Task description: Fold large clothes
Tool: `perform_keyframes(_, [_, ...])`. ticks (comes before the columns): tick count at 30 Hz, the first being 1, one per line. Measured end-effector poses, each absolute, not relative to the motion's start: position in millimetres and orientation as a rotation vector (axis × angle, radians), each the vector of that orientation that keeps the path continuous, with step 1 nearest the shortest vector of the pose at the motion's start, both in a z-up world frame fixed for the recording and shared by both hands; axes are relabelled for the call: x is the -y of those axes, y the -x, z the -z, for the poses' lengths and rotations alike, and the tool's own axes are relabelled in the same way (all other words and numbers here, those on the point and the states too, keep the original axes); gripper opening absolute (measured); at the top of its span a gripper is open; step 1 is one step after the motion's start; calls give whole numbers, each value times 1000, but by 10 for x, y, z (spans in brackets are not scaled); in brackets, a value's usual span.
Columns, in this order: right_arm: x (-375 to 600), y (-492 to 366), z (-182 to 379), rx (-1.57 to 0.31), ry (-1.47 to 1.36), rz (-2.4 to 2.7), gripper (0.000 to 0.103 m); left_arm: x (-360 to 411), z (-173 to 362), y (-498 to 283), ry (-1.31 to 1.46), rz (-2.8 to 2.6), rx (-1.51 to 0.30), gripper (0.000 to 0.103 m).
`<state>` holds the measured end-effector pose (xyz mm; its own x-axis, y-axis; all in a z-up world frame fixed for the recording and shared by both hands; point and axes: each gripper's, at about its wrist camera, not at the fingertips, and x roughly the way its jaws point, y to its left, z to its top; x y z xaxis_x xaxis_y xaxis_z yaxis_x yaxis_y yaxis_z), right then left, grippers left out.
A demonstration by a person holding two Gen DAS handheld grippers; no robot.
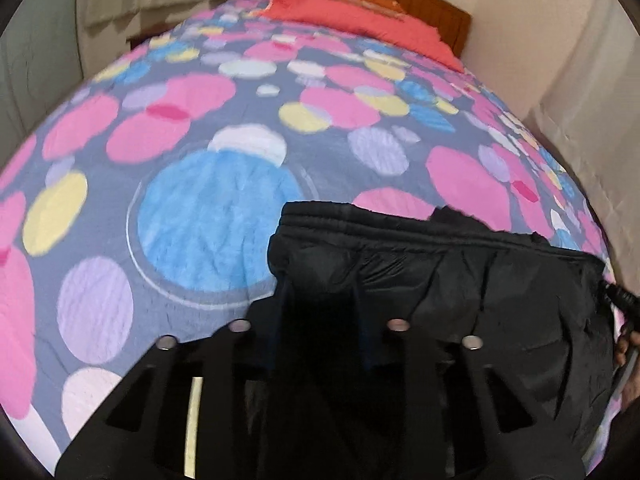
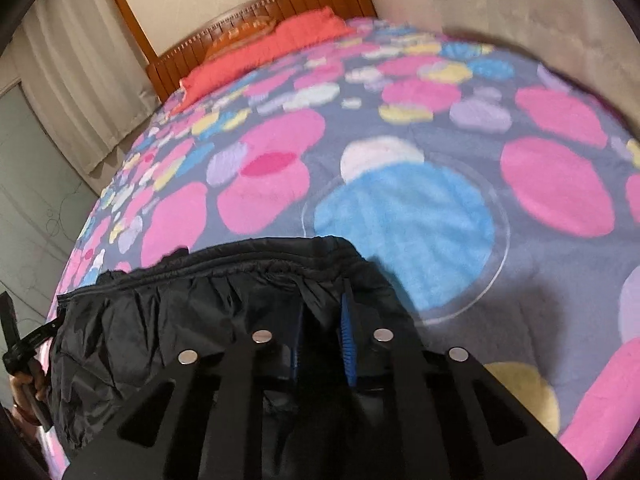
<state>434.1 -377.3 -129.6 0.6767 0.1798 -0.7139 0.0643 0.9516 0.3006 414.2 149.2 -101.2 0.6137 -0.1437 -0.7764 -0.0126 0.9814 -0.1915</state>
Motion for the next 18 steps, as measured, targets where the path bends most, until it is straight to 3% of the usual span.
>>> perform_keyframes(7, [3680,-4499,1182,-770,-223,36,15,-1251,794,-4349,61,14,-835,21])
perform_keyframes(13, [3620,-4739,1669,-903,-170,95,16,-1103,1192,-4564,-46,-33,-910,22])
perform_keyframes(18, [3501,-4761,1702,-905,-88,131,21,-949,1409,-4583,-160,-94,-912,25])
